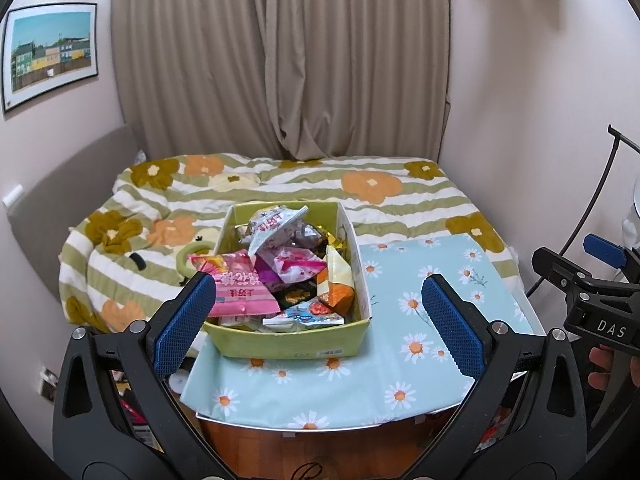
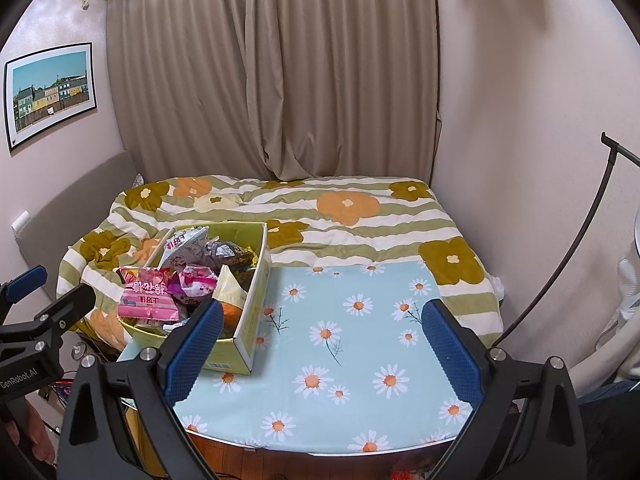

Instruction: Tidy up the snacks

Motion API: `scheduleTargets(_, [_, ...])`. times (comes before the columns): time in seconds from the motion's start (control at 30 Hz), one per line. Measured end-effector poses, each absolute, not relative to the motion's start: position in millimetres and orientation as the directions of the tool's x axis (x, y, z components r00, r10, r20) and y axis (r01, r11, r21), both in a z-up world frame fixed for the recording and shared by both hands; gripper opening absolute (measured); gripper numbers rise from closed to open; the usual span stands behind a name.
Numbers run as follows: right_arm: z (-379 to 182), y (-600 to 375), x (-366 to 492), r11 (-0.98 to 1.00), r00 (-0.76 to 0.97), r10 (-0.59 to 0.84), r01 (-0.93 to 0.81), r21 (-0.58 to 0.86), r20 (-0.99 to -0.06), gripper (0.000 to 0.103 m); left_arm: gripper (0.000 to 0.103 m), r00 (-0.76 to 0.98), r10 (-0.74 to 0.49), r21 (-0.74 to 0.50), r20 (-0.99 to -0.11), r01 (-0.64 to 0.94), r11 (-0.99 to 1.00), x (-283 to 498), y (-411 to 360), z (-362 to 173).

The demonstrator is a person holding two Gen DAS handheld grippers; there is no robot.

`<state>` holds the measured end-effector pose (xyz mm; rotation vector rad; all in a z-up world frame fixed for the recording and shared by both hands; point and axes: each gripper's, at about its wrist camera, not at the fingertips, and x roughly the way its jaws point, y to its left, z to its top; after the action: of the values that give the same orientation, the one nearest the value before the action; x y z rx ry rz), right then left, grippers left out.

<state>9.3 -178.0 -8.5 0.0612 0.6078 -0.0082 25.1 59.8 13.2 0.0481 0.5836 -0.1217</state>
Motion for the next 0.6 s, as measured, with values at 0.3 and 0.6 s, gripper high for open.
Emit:
scheduleTargets(0.3, [-10,-180,9,0.998,0.819,0.004,0.034,0.054,-0.573,0.099,0.102,0.832,-0.107,0.005,-0.544,0.13,0.991,27,71,13])
scheduleTargets(0.6, [-10,-181,9,0.998,0.82,0.001,0.037,0.054,-0.572,0.099,0.102,0.828,-0.111,-0.007,-0.55,0.129,0.992,34,82,11])
